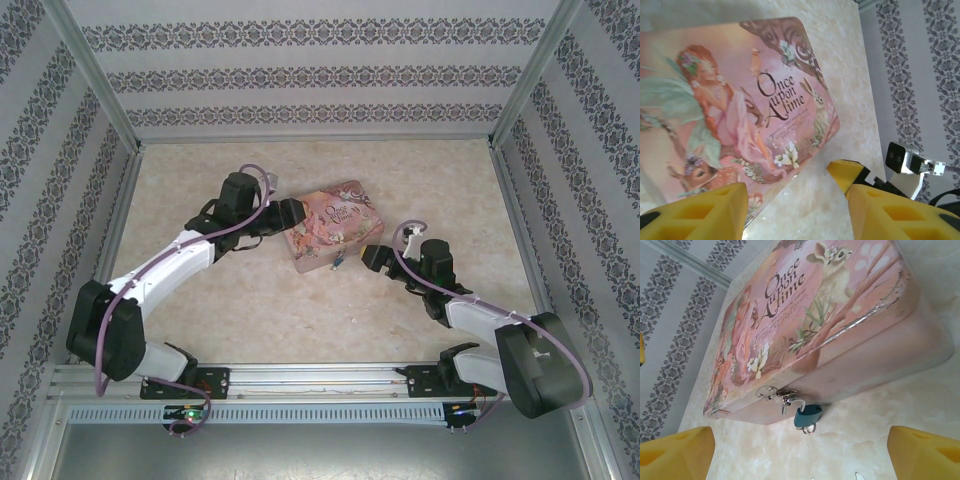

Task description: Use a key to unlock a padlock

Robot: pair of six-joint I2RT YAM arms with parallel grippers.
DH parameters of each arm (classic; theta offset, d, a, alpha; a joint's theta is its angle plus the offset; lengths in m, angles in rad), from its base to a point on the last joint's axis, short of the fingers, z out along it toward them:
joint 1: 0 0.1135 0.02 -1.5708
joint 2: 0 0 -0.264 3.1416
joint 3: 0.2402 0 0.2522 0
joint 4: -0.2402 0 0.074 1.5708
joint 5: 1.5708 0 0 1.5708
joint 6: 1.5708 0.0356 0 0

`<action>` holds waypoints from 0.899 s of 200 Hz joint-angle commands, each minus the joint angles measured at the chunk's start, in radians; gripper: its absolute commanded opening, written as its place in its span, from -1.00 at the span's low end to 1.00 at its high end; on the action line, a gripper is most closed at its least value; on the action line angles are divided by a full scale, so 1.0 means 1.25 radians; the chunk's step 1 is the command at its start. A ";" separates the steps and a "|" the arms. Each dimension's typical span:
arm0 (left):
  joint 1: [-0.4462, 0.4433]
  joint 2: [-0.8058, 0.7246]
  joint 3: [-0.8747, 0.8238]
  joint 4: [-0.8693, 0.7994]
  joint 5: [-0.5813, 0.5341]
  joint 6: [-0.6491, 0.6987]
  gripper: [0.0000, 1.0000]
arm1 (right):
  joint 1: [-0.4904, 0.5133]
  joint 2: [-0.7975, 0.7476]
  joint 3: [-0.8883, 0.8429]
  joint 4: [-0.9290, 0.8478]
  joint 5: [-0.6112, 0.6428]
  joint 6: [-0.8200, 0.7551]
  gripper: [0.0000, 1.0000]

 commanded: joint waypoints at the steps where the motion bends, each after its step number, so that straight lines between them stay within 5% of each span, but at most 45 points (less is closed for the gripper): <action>1: -0.016 0.032 0.043 -0.008 0.062 -0.006 0.07 | 0.016 0.006 -0.003 0.041 -0.032 -0.039 0.76; 67: -0.035 0.145 0.091 0.034 0.136 -0.019 -0.06 | 0.087 0.092 0.035 0.092 -0.029 -0.068 0.75; 180: -0.038 0.212 0.059 0.012 0.100 0.024 -0.09 | 0.112 0.240 0.064 0.193 -0.039 -0.083 0.72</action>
